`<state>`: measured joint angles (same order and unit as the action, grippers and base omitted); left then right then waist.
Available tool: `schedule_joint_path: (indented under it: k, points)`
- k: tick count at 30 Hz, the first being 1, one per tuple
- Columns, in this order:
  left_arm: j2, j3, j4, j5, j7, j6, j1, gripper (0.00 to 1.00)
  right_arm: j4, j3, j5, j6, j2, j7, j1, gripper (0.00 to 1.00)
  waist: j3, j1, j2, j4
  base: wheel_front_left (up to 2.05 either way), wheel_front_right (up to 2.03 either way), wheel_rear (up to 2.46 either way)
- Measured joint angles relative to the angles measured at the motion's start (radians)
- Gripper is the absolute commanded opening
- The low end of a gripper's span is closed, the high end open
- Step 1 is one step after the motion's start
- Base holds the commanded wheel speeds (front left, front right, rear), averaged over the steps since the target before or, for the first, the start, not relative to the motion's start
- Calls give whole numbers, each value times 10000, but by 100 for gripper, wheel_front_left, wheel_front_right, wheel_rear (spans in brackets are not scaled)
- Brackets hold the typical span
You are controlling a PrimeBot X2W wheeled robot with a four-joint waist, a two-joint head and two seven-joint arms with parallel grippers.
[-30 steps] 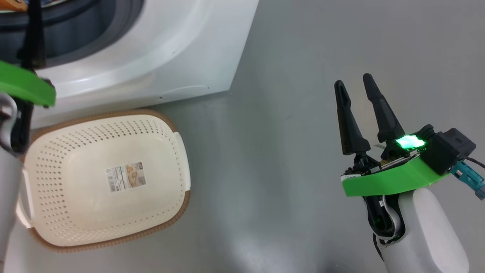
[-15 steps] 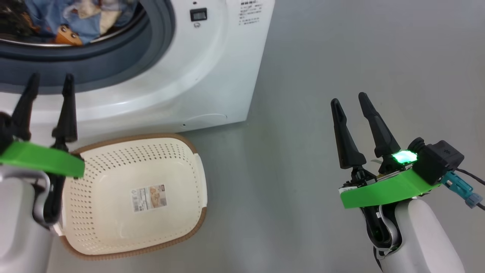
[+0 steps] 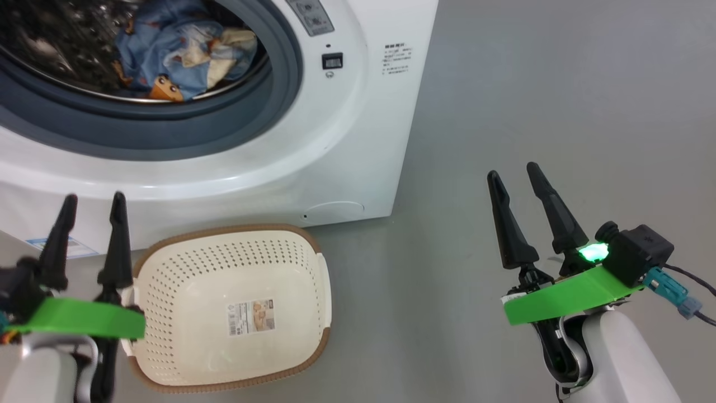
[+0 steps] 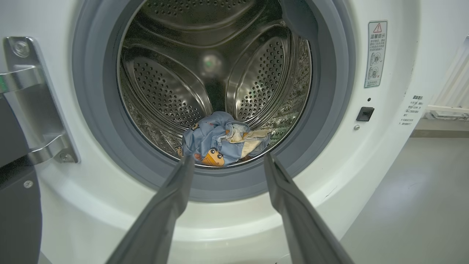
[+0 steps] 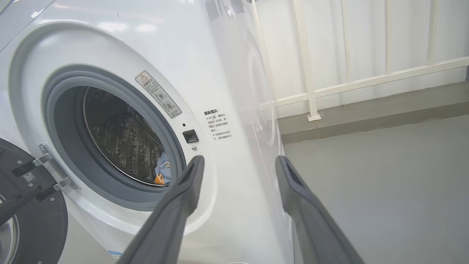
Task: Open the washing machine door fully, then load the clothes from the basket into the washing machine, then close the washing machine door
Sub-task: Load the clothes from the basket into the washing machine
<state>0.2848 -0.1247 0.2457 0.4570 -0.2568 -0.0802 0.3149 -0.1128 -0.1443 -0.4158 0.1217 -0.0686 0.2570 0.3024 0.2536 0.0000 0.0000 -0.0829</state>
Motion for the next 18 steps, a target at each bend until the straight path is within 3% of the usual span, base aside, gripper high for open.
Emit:
schedule_joint_path:
  k: [18]
  points:
    - [-1143, 1020, -1011, -1047, 0, 138, -2593, 100, -255, -134, -182, 0, -188, 0, -1191, 100, -1171, 0, 0, 352, 0, 0, 0]
